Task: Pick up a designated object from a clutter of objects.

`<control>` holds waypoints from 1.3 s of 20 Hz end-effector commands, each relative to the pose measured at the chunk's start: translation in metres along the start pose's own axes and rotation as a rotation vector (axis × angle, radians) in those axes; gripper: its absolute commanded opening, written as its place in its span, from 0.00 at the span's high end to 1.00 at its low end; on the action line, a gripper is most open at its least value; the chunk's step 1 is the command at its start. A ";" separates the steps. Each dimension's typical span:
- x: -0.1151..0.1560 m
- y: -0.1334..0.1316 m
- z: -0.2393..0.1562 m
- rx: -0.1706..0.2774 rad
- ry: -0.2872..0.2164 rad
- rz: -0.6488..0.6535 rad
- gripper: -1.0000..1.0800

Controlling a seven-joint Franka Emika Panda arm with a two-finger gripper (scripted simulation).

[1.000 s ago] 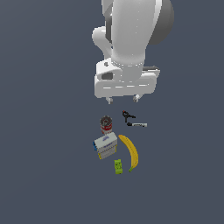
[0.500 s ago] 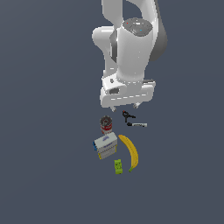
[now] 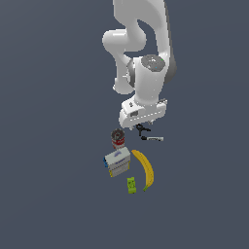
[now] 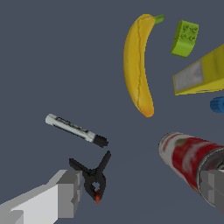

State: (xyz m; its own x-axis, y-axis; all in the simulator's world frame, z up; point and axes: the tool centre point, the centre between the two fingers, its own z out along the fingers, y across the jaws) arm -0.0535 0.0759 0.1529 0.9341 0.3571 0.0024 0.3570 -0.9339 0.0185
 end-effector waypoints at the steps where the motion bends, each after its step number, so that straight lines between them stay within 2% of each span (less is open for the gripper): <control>1: -0.012 -0.010 0.020 0.002 0.000 -0.041 0.04; 7: -0.041 -0.031 0.057 0.008 -0.001 -0.125 0.04; 14: -0.064 -0.047 0.081 0.016 -0.001 -0.186 0.04; 26: -0.072 -0.052 0.091 0.019 -0.001 -0.204 0.04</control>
State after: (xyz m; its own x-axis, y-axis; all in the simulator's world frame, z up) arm -0.1380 0.0969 0.0627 0.8423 0.5390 -0.0005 0.5390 -0.8423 0.0002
